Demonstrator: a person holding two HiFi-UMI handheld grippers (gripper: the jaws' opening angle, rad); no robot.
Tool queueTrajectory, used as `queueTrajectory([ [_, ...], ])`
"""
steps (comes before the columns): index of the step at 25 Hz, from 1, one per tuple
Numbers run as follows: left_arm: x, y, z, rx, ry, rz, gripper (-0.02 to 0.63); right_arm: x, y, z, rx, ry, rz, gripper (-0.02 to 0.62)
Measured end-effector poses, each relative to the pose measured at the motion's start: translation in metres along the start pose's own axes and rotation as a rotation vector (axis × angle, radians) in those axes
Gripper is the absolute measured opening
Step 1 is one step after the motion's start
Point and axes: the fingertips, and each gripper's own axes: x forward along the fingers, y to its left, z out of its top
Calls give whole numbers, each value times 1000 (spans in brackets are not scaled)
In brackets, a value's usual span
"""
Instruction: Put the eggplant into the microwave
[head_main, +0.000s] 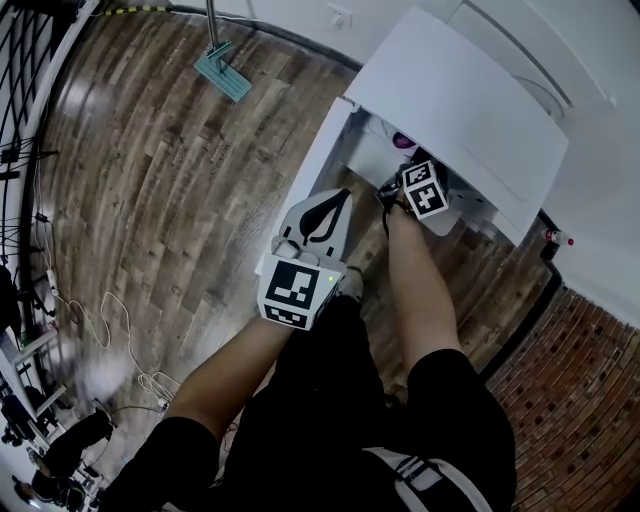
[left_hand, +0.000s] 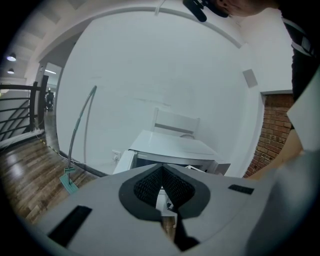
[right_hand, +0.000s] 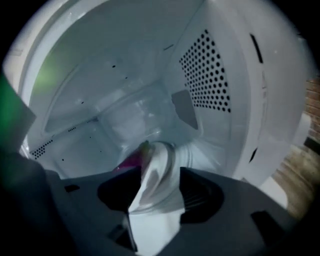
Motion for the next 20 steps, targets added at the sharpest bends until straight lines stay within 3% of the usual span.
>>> queueTrajectory([
  [1, 0, -1, 0, 1, 2, -1, 0, -4, 0, 1, 2, -3, 9, 237],
  [4, 0, -3, 1, -4, 5, 0, 0, -23, 1, 1, -29, 7, 44, 33],
  [5, 0, -4, 3, -6, 3, -1, 0, -30, 2, 0, -45, 16, 62, 14],
  [12, -21, -28, 33, -15, -5, -20, 0, -136, 16, 14, -216, 97, 205, 12],
  [16, -37, -41, 45, -12, 19, -30, 0, -227, 36, 51, -326, 63, 297, 12],
  [20, -66, -57, 62, 68, 55, -49, 0, -310, 56, 93, -412, 9, 343, 12],
])
